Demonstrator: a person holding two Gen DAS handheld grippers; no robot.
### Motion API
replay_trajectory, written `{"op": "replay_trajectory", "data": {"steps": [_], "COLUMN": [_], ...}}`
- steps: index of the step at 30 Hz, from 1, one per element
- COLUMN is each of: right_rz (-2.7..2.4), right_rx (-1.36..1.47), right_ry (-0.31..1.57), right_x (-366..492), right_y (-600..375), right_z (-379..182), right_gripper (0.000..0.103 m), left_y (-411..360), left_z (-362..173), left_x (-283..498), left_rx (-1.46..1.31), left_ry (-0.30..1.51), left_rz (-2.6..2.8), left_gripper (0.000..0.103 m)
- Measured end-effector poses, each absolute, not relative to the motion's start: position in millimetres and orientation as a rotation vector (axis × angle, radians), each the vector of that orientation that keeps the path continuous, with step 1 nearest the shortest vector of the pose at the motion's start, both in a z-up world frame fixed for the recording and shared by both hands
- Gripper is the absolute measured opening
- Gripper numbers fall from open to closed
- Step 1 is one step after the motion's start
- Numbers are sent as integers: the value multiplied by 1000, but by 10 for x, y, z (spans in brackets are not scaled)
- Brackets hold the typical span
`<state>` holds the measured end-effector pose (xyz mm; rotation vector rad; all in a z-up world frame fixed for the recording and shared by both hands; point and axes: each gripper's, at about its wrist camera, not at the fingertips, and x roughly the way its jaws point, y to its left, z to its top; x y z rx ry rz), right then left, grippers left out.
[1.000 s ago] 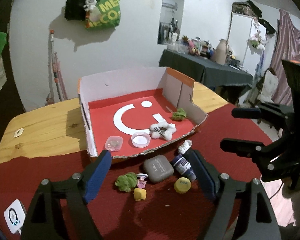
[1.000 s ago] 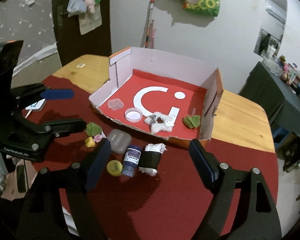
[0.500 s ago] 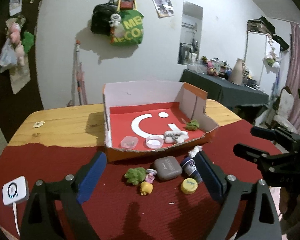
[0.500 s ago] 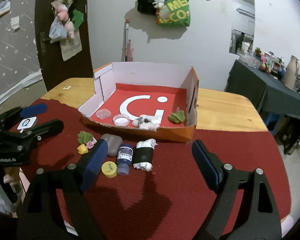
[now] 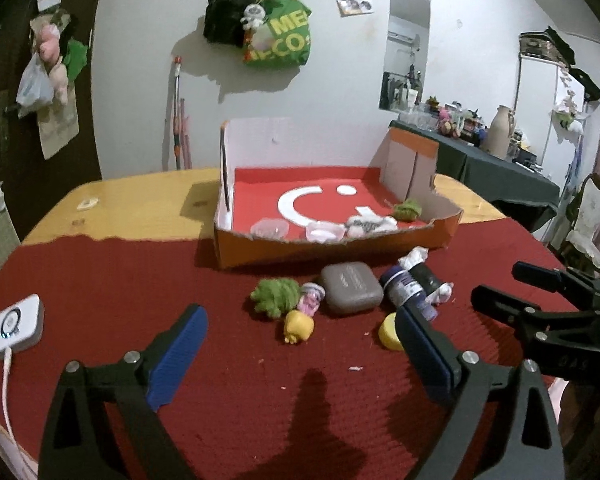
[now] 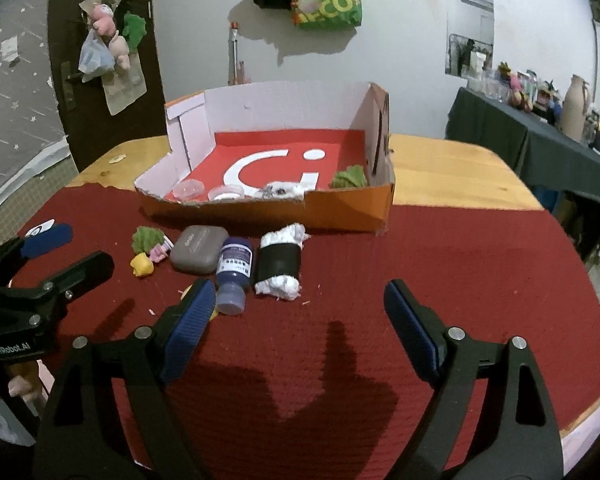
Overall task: Organize objects
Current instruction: 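Withdraw both tools from the box back over the mat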
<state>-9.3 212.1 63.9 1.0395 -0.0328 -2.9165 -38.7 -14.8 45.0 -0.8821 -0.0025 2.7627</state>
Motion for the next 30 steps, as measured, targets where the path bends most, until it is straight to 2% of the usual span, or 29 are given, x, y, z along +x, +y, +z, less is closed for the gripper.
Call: {"op": "replay_trajectory", "data": {"steps": [30], "right_rz": [-2867], "right_rx": [1195], "right_ry": [-26], "right_x": [-464], "right_y": [2213], "right_z": [417], "right_gripper": [86], "left_y": [-261], "left_z": [251], "left_x": [-756], "left_rx": [-1071], "left_ry": [-9], "left_rz": [2727], "left_gripper": [103]}}
